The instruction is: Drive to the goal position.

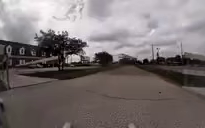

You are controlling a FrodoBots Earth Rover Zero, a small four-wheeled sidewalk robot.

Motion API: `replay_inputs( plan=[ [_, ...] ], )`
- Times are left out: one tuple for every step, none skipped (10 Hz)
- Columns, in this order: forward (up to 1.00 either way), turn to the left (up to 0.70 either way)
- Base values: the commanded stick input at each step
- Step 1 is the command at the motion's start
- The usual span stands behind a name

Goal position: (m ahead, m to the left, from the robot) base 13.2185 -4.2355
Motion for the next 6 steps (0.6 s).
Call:
replay_inputs(
  plan=[
    [0.6,0.0],
    [0.6,0.0],
    [0.6,0.0],
    [0.6,0.0],
    [0.6,0.0],
    [0.6,0.0]
  ],
)
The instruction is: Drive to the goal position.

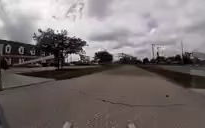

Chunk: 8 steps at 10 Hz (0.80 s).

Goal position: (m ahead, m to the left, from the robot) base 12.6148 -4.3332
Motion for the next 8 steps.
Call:
replay_inputs(
  plan=[
    [0.6,0.0],
    [0.6,0.0],
    [0.6,0.0],
    [0.6,0.0],
    [0.6,0.0],
    [0.6,0.0],
    [0.6,0.0],
    [0.6,0.0]
  ],
)
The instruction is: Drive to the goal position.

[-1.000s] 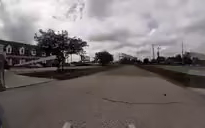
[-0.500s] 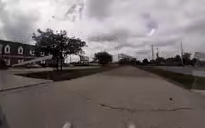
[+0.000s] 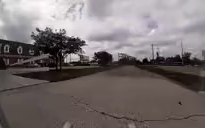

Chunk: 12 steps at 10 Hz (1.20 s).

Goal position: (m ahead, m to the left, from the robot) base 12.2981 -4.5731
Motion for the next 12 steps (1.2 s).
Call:
replay_inputs(
  plan=[
    [0.6,0.0],
    [0.6,0.0],
    [0.6,0.0],
    [0.6,0.0],
    [0.6,0.0],
    [0.6,0.0],
    [0.6,0.0],
    [0.6,0.0],
    [0.6,0.0],
    [0.6,0.0],
    [0.6,0.0],
    [0.6,0.0]
  ],
)
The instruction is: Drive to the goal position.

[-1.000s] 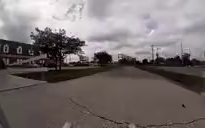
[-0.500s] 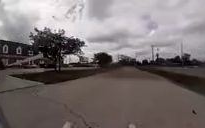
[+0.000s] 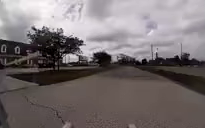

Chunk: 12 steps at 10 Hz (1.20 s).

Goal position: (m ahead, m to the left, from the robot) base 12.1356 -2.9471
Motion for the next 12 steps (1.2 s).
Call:
replay_inputs(
  plan=[
    [0.6,0.0],
    [0.6,0.0],
    [0.6,0.0],
    [0.6,0.0],
    [0.6,0.0],
    [0.6,0.0],
    [0.6,0.0],
    [0.6,0.0],
    [0.6,0.0],
    [0.6,0.0],
    [0.6,0.0],
    [0.6,0.0]
  ],
)
